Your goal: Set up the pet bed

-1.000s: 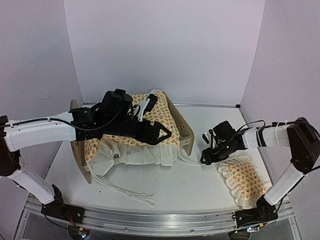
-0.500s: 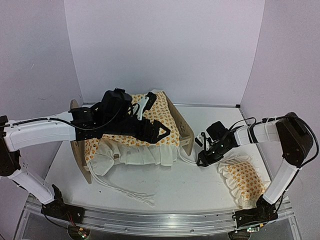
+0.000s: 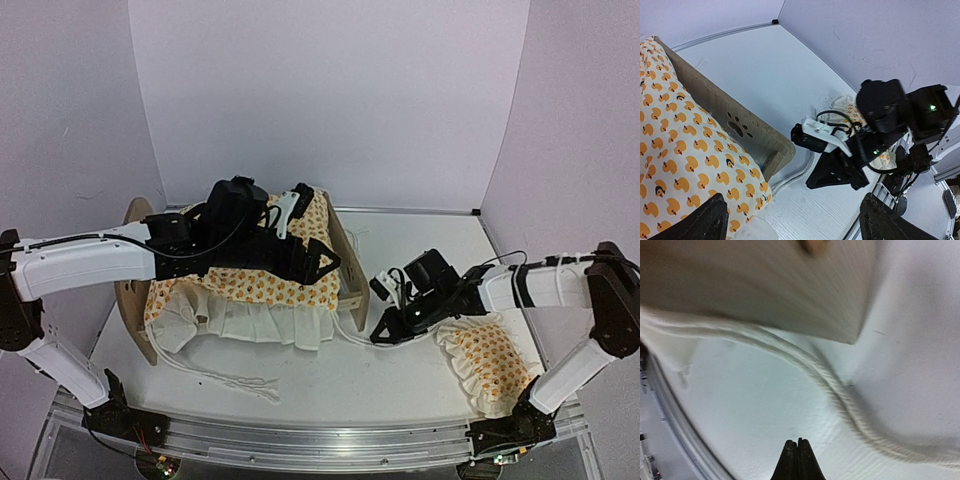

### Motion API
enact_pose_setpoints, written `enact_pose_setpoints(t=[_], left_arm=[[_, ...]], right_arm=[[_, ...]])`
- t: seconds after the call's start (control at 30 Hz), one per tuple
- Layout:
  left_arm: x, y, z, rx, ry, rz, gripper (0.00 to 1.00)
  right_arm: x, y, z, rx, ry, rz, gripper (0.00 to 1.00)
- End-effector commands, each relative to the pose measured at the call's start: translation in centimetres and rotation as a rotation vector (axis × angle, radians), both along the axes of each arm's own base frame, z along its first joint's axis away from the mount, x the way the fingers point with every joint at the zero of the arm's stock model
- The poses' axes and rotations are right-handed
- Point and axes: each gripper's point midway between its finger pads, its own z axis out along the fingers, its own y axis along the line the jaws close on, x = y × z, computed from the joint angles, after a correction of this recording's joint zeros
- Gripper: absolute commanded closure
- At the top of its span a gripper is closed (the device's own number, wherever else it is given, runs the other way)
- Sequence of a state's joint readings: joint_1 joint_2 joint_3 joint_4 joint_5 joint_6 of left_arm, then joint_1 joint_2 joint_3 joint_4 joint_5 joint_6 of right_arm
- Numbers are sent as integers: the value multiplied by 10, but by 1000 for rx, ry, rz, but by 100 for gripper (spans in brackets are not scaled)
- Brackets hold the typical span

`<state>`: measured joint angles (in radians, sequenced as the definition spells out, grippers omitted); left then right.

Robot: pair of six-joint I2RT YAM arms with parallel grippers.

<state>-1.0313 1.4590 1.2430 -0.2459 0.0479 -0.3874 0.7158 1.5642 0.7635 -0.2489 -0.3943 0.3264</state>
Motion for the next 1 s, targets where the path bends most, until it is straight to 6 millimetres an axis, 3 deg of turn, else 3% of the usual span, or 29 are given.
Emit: enact_pose_setpoints(t=[0.0,0.07,0.13,0.2,0.27,0.37,0.47,0.57,0.73,0.97], left_arm=[[10,-8,24,-49,-33,23,9],[12,-8,20,-48,-22,35,10],[14,-4,18,-44,-21,64,10],[19,1,22,-51,-21,106,10],[21,6,28,-60,-8,144,10],[32,27,33,-7,7,271,10],[49,62,40,103,11,409,9],[66,123,50,240,6,599,8],[94,241,61,341,45,885,9],[117,364,70,463,64,1137,9]], right_arm=[[-6,42,87,346,-76,64,98],[-5,44,98,372,-108,75,95],[22,33,98,267,-204,-30,74],[49,19,101,148,-311,-112,67],[68,18,115,110,-384,-143,49],[91,24,133,81,-436,-176,35],[119,29,142,42,-467,-251,30],[152,31,153,-32,-519,-339,29],[191,46,148,-107,-561,-381,34],[234,73,131,-160,-605,-384,43]])
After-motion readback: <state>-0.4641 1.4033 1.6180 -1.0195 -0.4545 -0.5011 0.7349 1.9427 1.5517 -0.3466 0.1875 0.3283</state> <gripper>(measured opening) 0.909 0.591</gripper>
